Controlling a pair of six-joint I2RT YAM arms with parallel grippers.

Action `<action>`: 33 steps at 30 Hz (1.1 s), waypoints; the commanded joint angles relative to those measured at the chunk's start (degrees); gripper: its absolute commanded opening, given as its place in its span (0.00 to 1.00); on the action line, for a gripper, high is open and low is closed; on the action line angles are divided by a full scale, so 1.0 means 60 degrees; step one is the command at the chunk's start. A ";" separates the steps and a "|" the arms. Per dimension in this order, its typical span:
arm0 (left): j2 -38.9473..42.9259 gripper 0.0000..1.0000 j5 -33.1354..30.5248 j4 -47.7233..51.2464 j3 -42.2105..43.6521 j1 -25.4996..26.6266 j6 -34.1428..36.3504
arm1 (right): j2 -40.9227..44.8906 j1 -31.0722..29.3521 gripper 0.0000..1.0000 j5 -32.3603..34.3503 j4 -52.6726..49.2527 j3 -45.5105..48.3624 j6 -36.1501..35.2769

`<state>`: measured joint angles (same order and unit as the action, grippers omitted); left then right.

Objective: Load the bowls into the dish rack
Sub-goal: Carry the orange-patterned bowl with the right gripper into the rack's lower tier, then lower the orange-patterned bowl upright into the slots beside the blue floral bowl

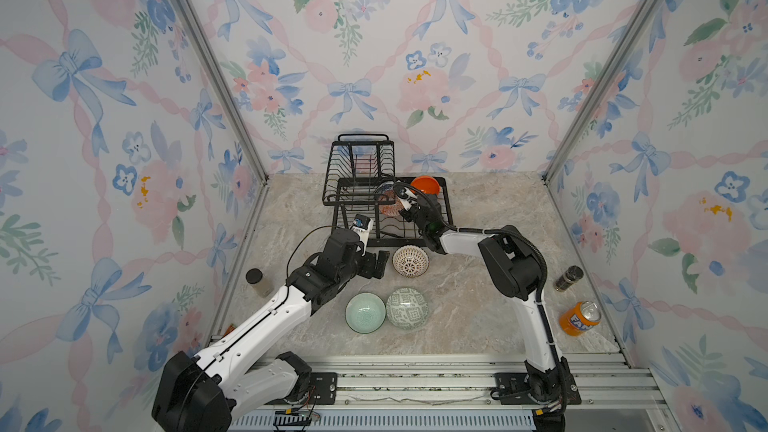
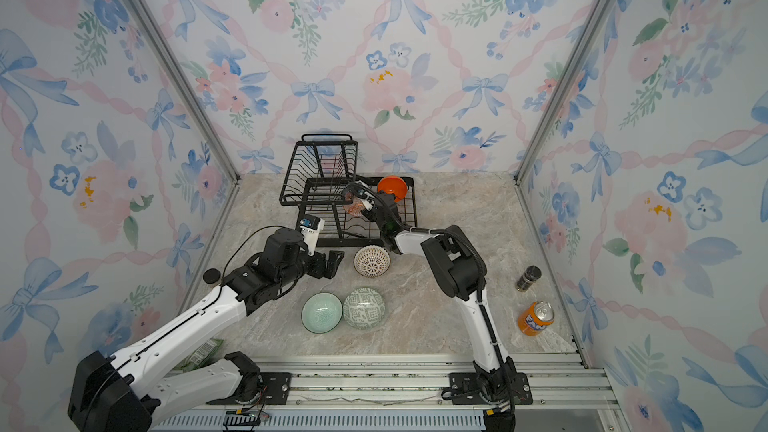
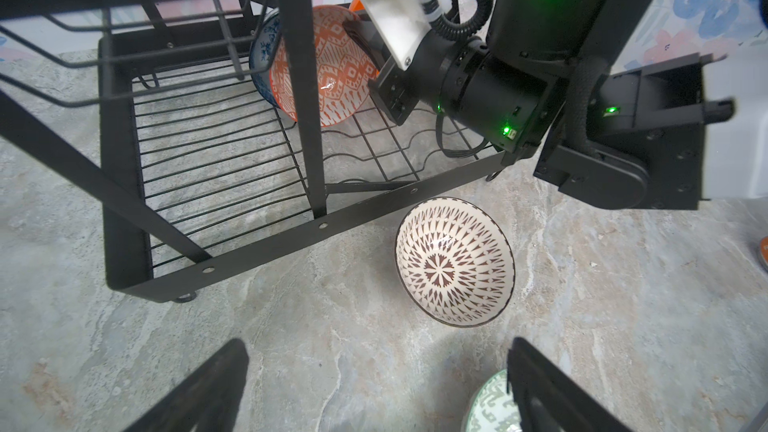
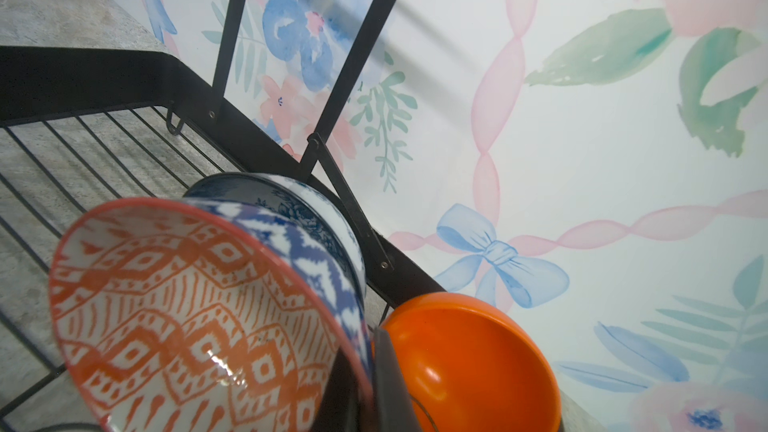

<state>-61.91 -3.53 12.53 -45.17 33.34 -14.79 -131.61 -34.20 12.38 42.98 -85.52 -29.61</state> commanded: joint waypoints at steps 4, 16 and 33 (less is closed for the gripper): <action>0.0138 0.98 0.0118 0.0165 -0.0091 -0.0086 0.0164 | -0.0313 -0.0210 0.00 -0.0692 0.1197 -0.0165 -0.0811; -0.0023 0.98 0.0263 0.0158 -0.0207 -0.0137 0.0194 | -0.0769 -0.0261 0.00 -0.0497 0.1600 -0.0330 -0.1806; 0.0062 0.98 0.0311 0.0190 -0.0208 -0.0137 0.0164 | -0.0847 -0.0468 0.00 -0.0454 0.2043 0.0208 -0.2947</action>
<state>-62.15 -2.44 12.78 -45.34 32.95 -14.59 -136.97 -36.60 10.72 54.94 -85.84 -46.41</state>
